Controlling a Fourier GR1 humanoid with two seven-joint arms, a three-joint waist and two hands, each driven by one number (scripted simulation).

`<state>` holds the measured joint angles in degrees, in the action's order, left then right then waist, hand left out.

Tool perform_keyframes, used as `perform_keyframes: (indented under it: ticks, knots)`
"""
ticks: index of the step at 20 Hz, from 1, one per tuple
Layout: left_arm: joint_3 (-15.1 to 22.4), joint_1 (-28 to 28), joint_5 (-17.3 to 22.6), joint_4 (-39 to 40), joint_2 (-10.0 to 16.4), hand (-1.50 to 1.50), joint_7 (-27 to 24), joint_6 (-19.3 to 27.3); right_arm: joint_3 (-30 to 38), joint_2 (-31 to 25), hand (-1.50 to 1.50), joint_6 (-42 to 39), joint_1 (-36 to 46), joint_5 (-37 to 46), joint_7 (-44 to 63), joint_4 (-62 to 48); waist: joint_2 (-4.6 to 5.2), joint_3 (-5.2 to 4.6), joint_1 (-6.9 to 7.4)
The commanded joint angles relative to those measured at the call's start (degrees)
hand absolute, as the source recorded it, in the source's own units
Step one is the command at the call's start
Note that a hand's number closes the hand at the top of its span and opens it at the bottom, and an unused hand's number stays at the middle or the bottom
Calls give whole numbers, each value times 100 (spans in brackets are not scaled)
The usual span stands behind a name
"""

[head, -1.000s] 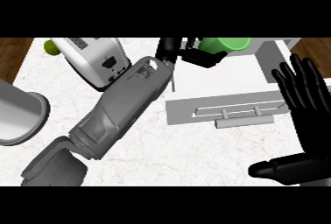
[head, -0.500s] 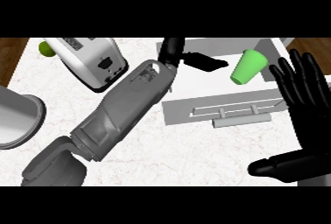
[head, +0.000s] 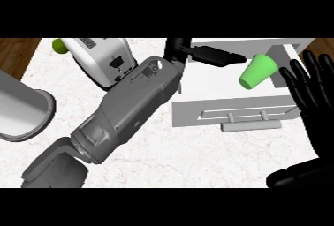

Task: Pick up the cup, place it into the drawer and close the drawer

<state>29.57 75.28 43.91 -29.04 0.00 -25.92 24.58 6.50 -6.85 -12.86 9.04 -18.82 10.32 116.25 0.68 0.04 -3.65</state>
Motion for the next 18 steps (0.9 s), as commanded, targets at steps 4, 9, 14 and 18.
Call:
perform_keyframes:
  ticks: [4, 9, 14, 18]
  knots:
    - [-463, -464, 94, -475, 305, -150, -58, -314, 132, -305, 150, -447, -402, 27, -213, 134, -71, -3, 330]
    - [-485, -1185, 103, -1426, 513, -150, 53, 120, -10, -839, 150, -1004, -675, 519, -276, 388, -110, -4, 433]
    - [-578, -2143, 192, -2642, 1434, -150, 564, -14, -311, -836, 150, -773, -491, 1168, 25, 530, -124, -8, 543]
    - [-676, -3102, 308, -3578, 2029, -150, 727, -206, -576, -821, 150, -840, -646, 1817, -217, 203, -128, -7, 603]
